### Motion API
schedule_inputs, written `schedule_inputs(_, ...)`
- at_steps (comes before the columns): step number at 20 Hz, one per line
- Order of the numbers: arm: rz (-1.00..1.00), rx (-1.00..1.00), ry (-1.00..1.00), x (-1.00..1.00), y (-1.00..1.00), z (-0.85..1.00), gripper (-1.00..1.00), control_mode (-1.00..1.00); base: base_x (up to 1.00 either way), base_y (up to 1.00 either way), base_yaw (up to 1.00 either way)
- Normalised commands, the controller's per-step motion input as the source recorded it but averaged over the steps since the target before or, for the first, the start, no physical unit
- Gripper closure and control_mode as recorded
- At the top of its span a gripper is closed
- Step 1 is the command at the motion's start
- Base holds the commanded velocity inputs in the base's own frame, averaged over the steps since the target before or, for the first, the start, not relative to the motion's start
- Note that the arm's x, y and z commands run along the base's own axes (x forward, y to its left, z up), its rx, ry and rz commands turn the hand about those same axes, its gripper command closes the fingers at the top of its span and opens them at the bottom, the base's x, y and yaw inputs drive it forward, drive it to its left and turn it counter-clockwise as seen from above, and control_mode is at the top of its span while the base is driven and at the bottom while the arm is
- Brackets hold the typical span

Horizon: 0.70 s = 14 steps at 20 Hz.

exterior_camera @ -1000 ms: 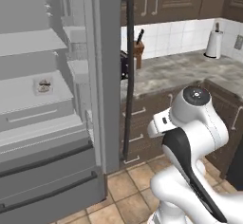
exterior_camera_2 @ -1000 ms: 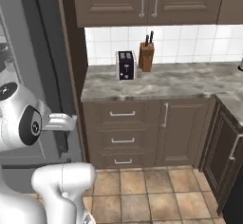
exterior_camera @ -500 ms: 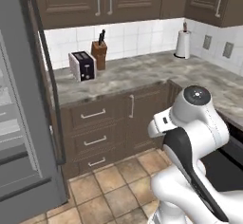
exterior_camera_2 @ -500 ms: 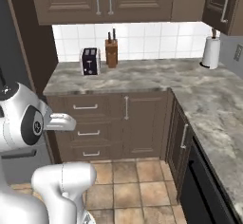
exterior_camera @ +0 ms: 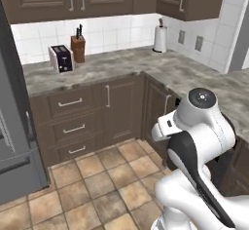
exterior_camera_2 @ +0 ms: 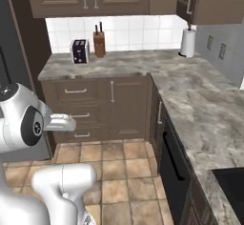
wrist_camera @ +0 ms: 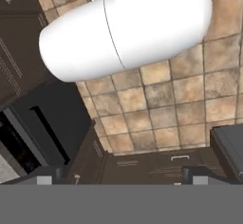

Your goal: Place two dumplings into each of the tupperware containers and then place the containers in the fridge.

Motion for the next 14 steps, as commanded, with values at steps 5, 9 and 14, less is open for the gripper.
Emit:
schedule_inputs(5, 0.00, 0.00, 0.00, 0.00, 0.00, 0.00, -1.00, 1.00, -0.76, -0.60, -0.02)
schedule_inputs(9, 0.00, 0.00, 0.00, 0.00, 0.00, 0.00, -1.00, 1.00, -0.69, -0.67, 0.00)
schedule_inputs(14, 0.00, 0.00, 0.00, 0.00, 0.00, 0.00, -1.00, 1.00, -0.78, -0.60, 0.00)
